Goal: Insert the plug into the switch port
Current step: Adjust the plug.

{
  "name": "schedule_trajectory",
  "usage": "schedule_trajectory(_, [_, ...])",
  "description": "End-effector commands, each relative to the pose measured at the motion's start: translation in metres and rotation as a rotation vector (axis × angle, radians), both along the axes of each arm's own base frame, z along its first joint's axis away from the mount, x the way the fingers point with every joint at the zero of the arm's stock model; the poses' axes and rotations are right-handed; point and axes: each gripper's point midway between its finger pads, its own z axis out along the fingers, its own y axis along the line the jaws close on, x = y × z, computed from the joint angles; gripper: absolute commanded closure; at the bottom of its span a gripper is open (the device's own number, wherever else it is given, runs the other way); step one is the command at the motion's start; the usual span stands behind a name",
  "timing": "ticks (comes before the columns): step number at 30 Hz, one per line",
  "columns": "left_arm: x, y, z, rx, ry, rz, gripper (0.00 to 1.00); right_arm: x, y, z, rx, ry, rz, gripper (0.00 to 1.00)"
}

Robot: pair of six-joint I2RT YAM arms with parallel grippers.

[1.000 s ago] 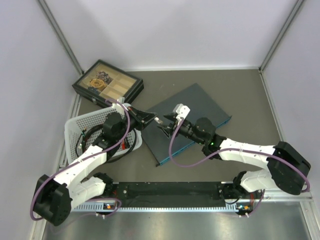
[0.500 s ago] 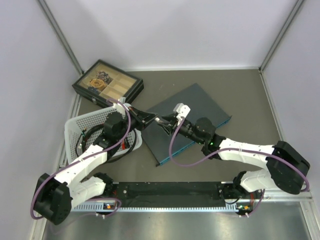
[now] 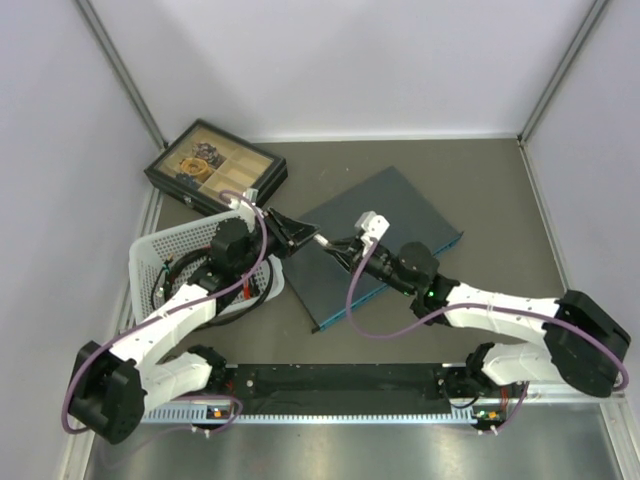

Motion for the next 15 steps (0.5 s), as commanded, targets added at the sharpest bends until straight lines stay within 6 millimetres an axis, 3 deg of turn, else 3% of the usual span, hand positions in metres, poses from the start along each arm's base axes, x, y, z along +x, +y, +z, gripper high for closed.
schedule_trajectory(1, [0.007, 0.0, 0.013, 0.14, -0.161, -0.031, 0.55, -0.006, -0.024, -0.006, 0.001, -0.005, -0.056, 1.0])
schedule_trajectory(2, [0.01, 0.0, 0.012, 0.165, -0.171, -0.031, 0.44, -0.011, -0.032, -0.014, -0.01, 0.003, -0.06, 1.0])
schedule_trajectory(5, [0.017, 0.0, 0.008, 0.243, -0.227, -0.039, 0.22, -0.015, -0.052, -0.034, -0.014, 0.045, -0.114, 1.0])
schedule_trajectory(7, [0.024, 0.0, 0.006, 0.285, -0.271, -0.041, 0.14, -0.017, -0.064, -0.044, -0.014, 0.059, -0.151, 1.0])
schedule_trajectory(8, [0.028, -0.003, 0.003, 0.301, -0.282, -0.05, 0.12, -0.02, -0.072, -0.061, -0.032, 0.087, -0.165, 1.0])
schedule_trajectory(9, [0.032, -0.005, 0.002, 0.313, -0.298, -0.05, 0.07, -0.023, -0.078, -0.058, -0.013, 0.084, -0.175, 1.0])
schedule_trajectory(10, [0.04, -0.006, -0.01, 0.356, -0.301, -0.055, 0.05, -0.027, -0.086, -0.074, -0.03, 0.106, -0.191, 1.0])
schedule_trajectory(12, [0.05, -0.011, -0.017, 0.405, -0.323, -0.065, 0.02, -0.032, -0.096, -0.077, -0.015, 0.123, -0.206, 1.0])
schedule_trajectory(13, [0.055, -0.015, -0.036, 0.462, -0.315, -0.103, 0.01, -0.034, -0.103, -0.087, -0.028, 0.138, -0.218, 1.0])
schedule_trajectory(15, [0.065, -0.025, -0.04, 0.507, -0.337, -0.142, 0.01, -0.039, -0.109, -0.095, -0.038, 0.154, -0.225, 1.0])
